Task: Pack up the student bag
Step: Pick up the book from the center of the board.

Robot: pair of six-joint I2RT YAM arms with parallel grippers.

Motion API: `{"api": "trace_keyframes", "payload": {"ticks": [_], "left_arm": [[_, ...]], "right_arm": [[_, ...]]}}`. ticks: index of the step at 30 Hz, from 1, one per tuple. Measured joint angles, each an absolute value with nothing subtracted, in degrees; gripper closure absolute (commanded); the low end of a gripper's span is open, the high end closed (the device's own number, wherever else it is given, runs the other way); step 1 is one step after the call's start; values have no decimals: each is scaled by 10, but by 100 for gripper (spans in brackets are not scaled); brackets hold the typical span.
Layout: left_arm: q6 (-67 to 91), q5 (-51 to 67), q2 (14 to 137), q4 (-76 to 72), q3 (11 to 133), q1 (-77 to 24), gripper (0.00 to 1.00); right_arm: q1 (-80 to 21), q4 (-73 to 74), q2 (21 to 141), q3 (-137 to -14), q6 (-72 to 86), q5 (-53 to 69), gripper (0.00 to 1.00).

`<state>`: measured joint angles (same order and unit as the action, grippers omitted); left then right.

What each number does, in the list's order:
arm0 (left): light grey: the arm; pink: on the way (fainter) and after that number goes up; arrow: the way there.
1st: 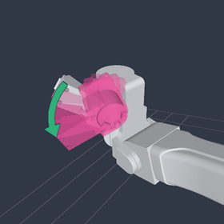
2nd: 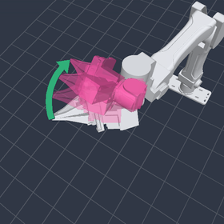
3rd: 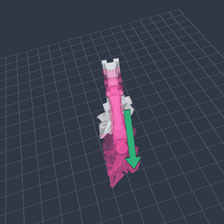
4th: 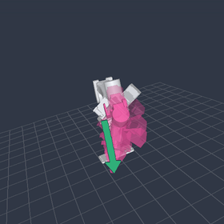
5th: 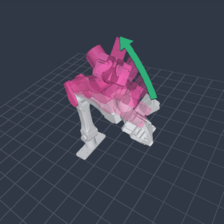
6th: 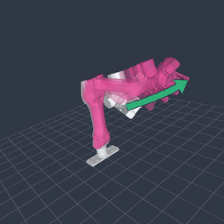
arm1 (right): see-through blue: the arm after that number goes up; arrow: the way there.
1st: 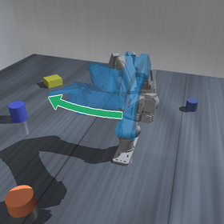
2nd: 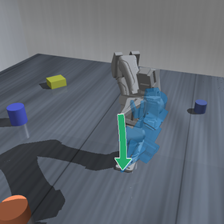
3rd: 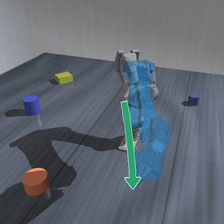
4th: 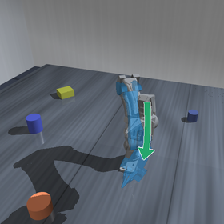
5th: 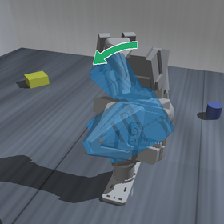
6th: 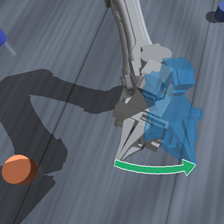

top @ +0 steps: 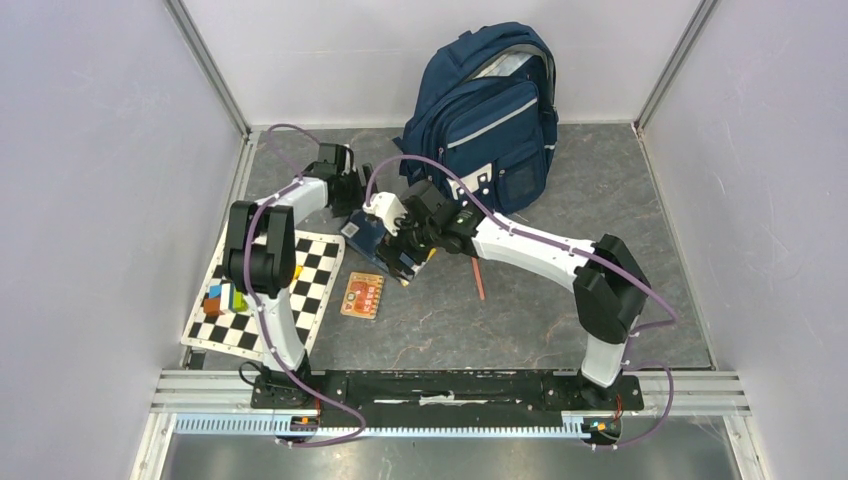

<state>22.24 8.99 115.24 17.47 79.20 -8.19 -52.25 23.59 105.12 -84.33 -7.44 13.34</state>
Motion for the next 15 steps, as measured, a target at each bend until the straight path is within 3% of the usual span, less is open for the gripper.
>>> {"api": "trace_keyframes", "payload": {"ticks": [15], "left_arm": [[268,40,989,176,609,-196,11]], "right_arm": [[-483,190,911,-620,-7,102,5]]}}
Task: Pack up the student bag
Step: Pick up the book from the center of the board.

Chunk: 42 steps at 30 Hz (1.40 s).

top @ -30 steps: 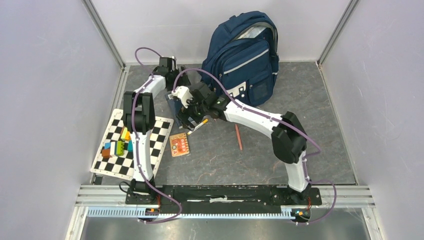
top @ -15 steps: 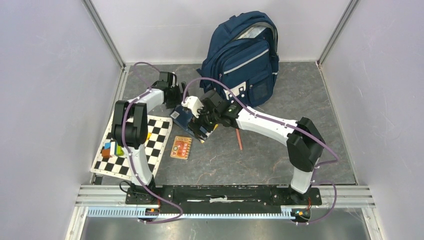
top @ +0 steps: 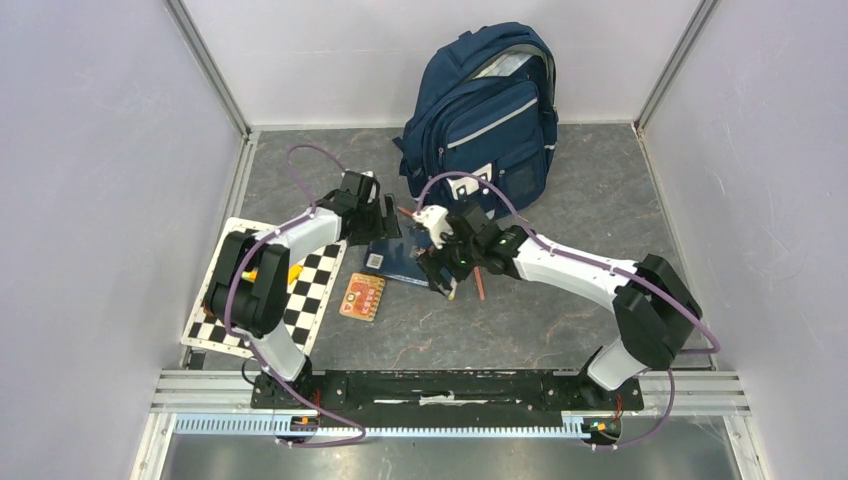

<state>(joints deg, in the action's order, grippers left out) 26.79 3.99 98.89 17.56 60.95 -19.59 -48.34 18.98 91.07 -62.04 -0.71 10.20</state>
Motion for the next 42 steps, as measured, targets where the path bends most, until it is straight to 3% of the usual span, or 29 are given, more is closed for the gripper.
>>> {"api": "trace_keyframes", "payload": {"ticks": [6,13,21,34,42], "left_arm": [[304,16,935,176,562,-257,12],[352,2,855,179,525,-298,13],[356,-42,841,197,524,-292,12],[356,-31,894,188,524,-266,17],[355,-33,903,185,524,-262,19]], "right_arm": [[-407,164,874,-533,55,105,10],[-340,127,859,-476,128,123,28],[-320,79,878,-473,188,164,41],[-313,55,965,-501,252,210,49],[-314,61,966,-512,266,205,48]]}}
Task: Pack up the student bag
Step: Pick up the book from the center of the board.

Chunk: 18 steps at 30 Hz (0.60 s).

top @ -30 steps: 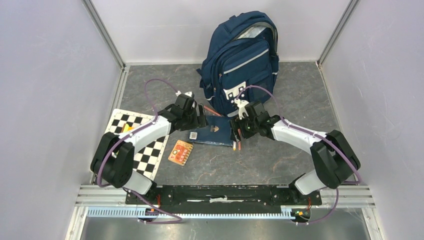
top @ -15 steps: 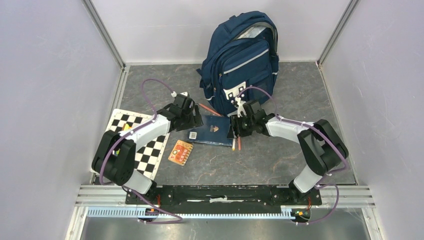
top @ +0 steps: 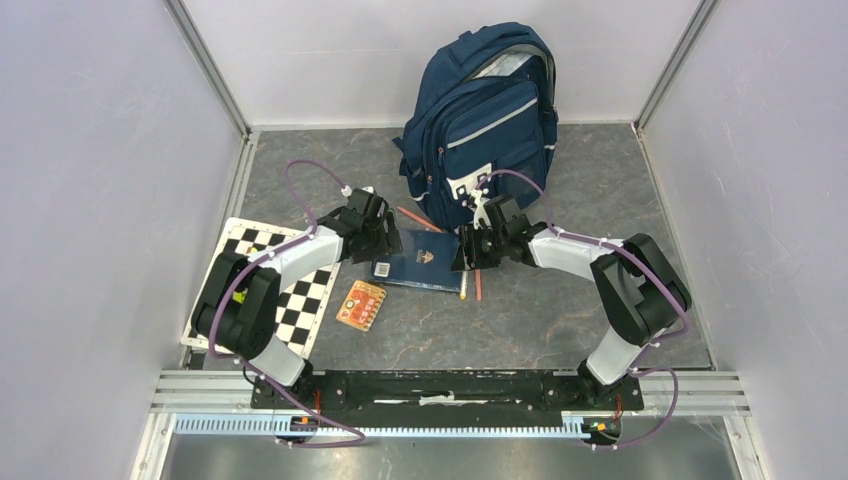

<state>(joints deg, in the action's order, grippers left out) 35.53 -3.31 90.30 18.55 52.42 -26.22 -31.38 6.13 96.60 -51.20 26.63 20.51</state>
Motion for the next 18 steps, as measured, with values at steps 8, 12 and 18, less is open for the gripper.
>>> {"api": "trace_keyframes", "payload": {"ticks": [8,12,18], "left_arm": [[356,-60,905,201,524,-262,18],[356,-75,905,209,523,-262,16],[356,-57,913,195,513,-262,16]], "right_arm": [[-314,60,966,-516,286,210,51],[-314,60,966,-517,291,210,51],[-314,70,990,-527,291,197,48]]}}
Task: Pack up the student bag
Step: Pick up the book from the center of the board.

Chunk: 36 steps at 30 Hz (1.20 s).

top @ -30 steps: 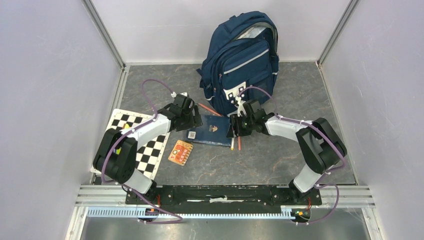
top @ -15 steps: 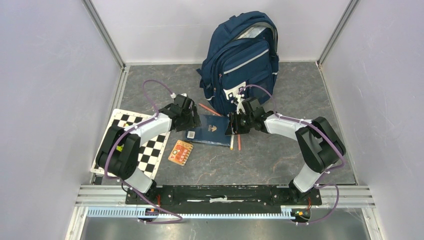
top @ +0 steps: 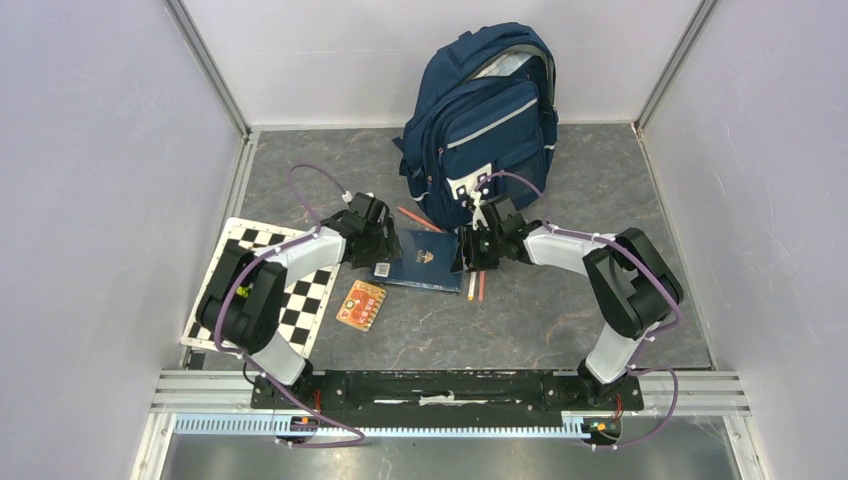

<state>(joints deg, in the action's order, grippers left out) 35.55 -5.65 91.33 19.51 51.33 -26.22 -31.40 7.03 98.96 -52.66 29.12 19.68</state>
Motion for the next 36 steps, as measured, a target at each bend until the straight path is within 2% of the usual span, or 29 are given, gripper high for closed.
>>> {"api": "trace_keyframes", "payload": {"ticks": [7,11,15,18,24,28,36], "left_arm": [[356,-6,940,166,525,-264,19],[356,7,941,164,525,-277,19],[358,7,931,155,512,-281,11],[359,11,927,145,505,-279,11],[358,23,922,120,493,-265,19],[358,27,898,103,465,-260,20],[392,50,756,131,437,-261,21]], "right_arm": [[-305,103,988,-537,282,144,46],[-286,86,977,-520,281,149,39],[-276,34,974,-498,282,195,29],[-276,-8,976,-486,285,225,22],[-262,-108,987,-453,312,291,23],[-261,-126,991,-448,308,300,25],[-265,-91,1002,-472,267,305,28]]}}
